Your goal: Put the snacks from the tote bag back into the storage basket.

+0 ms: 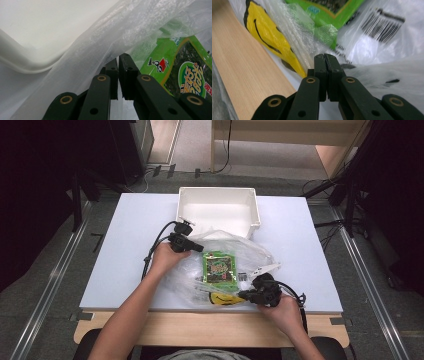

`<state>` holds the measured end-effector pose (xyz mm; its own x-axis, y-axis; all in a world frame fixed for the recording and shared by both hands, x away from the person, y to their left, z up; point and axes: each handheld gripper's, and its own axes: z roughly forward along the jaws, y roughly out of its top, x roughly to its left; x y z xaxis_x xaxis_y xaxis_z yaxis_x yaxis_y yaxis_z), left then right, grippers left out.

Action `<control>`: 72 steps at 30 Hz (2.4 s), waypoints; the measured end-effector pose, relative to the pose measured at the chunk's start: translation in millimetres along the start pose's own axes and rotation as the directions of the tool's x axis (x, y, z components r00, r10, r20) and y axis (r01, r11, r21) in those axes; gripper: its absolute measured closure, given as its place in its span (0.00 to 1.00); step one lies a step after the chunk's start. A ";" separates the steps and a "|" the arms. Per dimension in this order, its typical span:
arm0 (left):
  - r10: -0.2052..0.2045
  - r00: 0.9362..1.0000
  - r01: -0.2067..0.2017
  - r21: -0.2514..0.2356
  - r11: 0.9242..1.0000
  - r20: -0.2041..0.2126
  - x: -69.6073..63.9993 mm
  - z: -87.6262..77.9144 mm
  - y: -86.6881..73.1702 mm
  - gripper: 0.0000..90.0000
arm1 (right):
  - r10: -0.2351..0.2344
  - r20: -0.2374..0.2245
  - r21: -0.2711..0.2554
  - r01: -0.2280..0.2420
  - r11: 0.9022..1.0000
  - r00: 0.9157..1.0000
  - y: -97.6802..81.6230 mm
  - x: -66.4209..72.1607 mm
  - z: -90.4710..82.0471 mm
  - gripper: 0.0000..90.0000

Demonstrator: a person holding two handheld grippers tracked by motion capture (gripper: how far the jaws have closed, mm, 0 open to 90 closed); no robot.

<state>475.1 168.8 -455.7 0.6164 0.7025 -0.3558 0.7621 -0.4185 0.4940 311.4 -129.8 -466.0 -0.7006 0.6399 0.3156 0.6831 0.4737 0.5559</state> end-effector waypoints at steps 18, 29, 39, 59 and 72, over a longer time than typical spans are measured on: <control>-0.004 1.000 0.004 0.008 1.000 0.000 -1.4 0.2 0.3 0.97 | -0.050 -0.029 -0.087 0.047 0.995 0.998 49.6 13.7 -4.5 1.00; -0.013 1.000 0.013 0.000 1.000 0.008 -3.2 0.9 0.3 0.97 | -0.105 -0.069 -0.045 0.102 0.994 0.992 69.6 29.2 25.6 1.00; -0.002 1.000 0.002 0.002 1.000 -0.005 -5.2 -0.1 1.1 0.97 | -0.112 -0.113 -0.013 0.111 0.994 0.987 51.3 42.6 39.6 1.00; 0.006 1.000 -0.007 -0.015 1.000 -0.027 -8.7 -0.9 1.5 0.97 | -0.149 -0.172 0.031 0.157 0.987 0.974 38.2 61.3 56.9 1.00; 0.008 1.000 -0.009 -0.017 1.000 -0.025 -9.2 -1.8 1.4 0.96 | -0.149 -0.159 0.023 0.155 0.988 0.976 27.7 58.9 47.7 0.97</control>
<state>470.1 162.8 -450.4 0.6175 0.7130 -0.3320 0.7534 -0.4149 0.5101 298.9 -50.1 -468.7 -0.8187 0.4573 0.3474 0.5707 0.5807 0.5805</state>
